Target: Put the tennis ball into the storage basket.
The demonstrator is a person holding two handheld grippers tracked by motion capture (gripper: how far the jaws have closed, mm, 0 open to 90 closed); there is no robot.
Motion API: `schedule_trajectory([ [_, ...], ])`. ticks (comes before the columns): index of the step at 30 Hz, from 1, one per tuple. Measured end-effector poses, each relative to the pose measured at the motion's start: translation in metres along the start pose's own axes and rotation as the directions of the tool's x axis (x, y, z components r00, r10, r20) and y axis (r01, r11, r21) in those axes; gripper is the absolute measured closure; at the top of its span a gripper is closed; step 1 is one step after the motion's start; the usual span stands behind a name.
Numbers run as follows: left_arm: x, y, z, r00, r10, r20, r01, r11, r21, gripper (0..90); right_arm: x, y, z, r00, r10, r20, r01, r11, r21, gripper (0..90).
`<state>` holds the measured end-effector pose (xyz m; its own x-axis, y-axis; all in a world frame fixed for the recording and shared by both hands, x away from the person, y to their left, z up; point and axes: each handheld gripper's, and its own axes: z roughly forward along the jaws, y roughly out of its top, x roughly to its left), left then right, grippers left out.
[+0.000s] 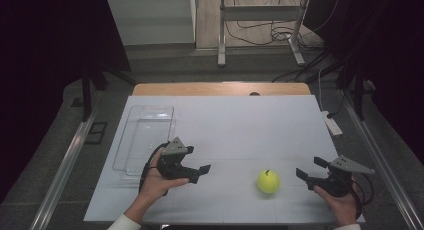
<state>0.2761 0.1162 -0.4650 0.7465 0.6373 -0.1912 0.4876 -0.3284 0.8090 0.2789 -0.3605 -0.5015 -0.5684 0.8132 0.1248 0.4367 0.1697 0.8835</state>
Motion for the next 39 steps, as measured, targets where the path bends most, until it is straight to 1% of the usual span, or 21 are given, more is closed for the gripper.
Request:
schedule_trajectory([
  [19,-0.009,0.009,0.015,0.9992,0.025,0.031,-0.025,0.9996,0.013,10.8,0.000,0.000,0.001,1.0000,-0.003,0.000,0.003,1.0000,0.001,10.9],
  [22,-0.011,0.010,0.018,0.9987,0.033,0.039,-0.034,0.9993,0.018,10.7,0.000,0.000,0.001,1.0000,-0.003,-0.001,0.003,1.0000,0.004,10.8],
  [23,-0.012,0.011,0.020,0.9982,0.041,0.044,-0.042,0.9989,0.023,10.7,0.000,0.000,0.001,1.0000,-0.003,0.000,0.003,1.0000,0.002,10.9],
  [26,-0.014,0.012,0.022,0.9979,0.042,0.050,-0.043,0.9987,0.026,10.7,-0.001,0.000,0.001,1.0000,-0.002,0.001,0.002,1.0000,0.001,10.9],
  [35,-0.022,0.015,0.031,0.9955,0.054,0.078,-0.057,0.9975,0.041,10.5,0.000,0.000,0.001,1.0000,0.000,0.000,0.000,1.0000,-0.002,10.9],
  [39,-0.028,0.020,0.036,0.9938,0.064,0.091,-0.068,0.9967,0.044,10.5,0.000,0.001,0.001,1.0000,-0.001,-0.002,0.001,1.0000,-0.004,10.9],
])
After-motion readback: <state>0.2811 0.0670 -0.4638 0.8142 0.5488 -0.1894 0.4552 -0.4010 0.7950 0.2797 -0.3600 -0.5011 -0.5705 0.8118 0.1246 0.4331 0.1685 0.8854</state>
